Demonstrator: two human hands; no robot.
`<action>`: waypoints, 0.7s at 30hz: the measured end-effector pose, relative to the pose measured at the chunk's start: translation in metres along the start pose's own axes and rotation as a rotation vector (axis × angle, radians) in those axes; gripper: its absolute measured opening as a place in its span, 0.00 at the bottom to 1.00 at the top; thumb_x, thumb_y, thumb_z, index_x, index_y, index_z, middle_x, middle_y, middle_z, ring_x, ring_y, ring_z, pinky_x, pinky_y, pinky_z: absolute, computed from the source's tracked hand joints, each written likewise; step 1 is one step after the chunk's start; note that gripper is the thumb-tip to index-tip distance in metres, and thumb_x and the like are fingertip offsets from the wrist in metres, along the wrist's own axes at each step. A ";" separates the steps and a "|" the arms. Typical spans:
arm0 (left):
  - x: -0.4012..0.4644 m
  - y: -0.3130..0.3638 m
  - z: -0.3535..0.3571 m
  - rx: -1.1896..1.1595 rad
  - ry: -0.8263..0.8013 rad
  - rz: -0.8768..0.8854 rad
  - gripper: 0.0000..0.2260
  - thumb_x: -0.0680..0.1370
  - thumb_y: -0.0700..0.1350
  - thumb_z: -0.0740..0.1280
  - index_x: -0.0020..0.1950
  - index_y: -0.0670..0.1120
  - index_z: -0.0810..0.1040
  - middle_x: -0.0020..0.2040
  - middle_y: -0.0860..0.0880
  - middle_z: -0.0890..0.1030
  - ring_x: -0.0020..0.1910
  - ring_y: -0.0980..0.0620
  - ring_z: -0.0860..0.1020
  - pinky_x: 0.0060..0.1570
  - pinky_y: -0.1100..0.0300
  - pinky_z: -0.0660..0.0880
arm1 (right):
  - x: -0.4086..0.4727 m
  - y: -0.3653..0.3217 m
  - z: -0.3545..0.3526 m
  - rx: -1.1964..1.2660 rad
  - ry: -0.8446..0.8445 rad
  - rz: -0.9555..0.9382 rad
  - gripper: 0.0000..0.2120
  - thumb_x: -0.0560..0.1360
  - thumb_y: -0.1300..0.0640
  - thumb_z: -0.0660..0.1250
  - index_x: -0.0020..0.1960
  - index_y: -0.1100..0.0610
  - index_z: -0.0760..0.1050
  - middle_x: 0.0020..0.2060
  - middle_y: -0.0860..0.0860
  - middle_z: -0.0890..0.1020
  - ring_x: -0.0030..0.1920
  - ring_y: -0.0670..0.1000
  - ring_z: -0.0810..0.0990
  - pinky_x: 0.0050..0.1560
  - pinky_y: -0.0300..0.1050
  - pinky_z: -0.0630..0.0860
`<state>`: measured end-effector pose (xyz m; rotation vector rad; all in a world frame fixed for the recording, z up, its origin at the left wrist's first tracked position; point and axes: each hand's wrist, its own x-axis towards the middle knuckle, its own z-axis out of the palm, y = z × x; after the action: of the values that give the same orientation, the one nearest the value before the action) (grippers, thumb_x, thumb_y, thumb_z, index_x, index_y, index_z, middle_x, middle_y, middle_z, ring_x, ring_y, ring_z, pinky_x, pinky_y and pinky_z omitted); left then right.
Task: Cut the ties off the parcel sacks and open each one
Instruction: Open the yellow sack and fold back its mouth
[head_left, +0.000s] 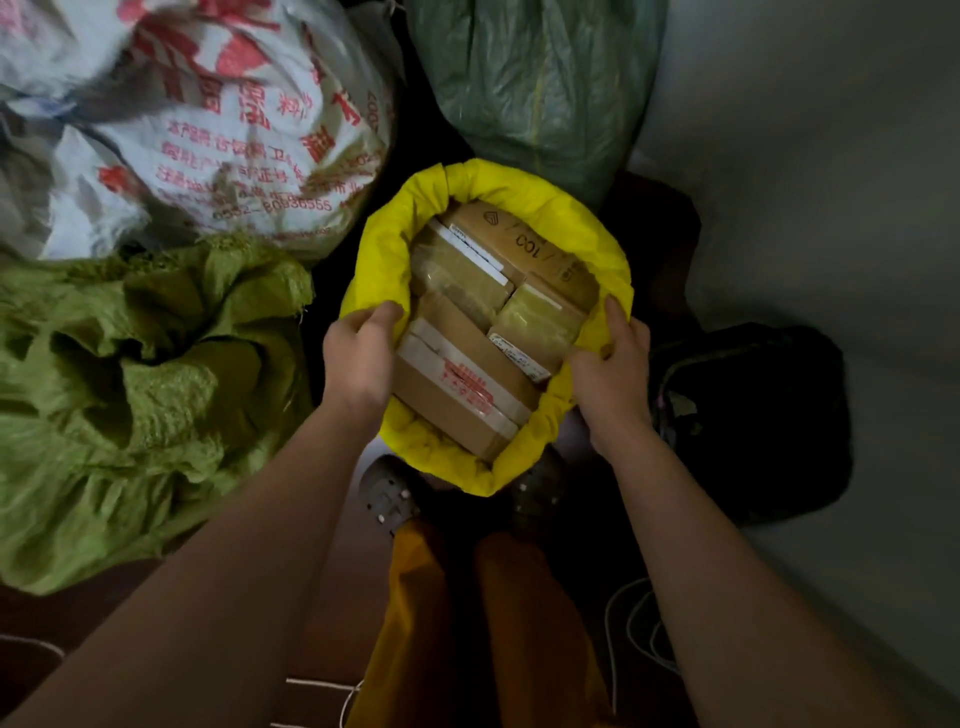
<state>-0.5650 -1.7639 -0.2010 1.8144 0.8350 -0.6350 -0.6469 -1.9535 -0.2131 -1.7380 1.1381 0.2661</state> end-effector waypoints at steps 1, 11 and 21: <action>-0.003 0.003 0.003 -0.020 -0.032 -0.013 0.16 0.75 0.52 0.65 0.57 0.45 0.81 0.49 0.48 0.82 0.49 0.49 0.80 0.42 0.57 0.72 | 0.003 -0.004 -0.006 0.031 0.025 0.004 0.33 0.73 0.62 0.61 0.76 0.47 0.61 0.61 0.41 0.64 0.61 0.46 0.68 0.63 0.45 0.67; -0.010 0.019 0.031 -0.015 -0.126 -0.191 0.06 0.73 0.49 0.71 0.46 0.49 0.81 0.58 0.47 0.80 0.55 0.45 0.77 0.57 0.52 0.73 | 0.006 0.007 -0.041 -0.068 0.090 0.236 0.29 0.78 0.55 0.61 0.77 0.47 0.58 0.75 0.54 0.58 0.71 0.61 0.65 0.65 0.54 0.68; -0.044 0.037 -0.033 -0.001 -0.147 -0.055 0.07 0.76 0.42 0.67 0.50 0.41 0.82 0.51 0.39 0.81 0.54 0.40 0.79 0.57 0.46 0.76 | -0.046 -0.079 -0.025 -0.211 -0.016 0.070 0.26 0.74 0.63 0.61 0.72 0.56 0.68 0.71 0.57 0.68 0.70 0.59 0.67 0.71 0.57 0.66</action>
<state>-0.5620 -1.7540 -0.1348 1.7251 0.7882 -0.7935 -0.6170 -1.9434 -0.1241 -1.8771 1.1962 0.4559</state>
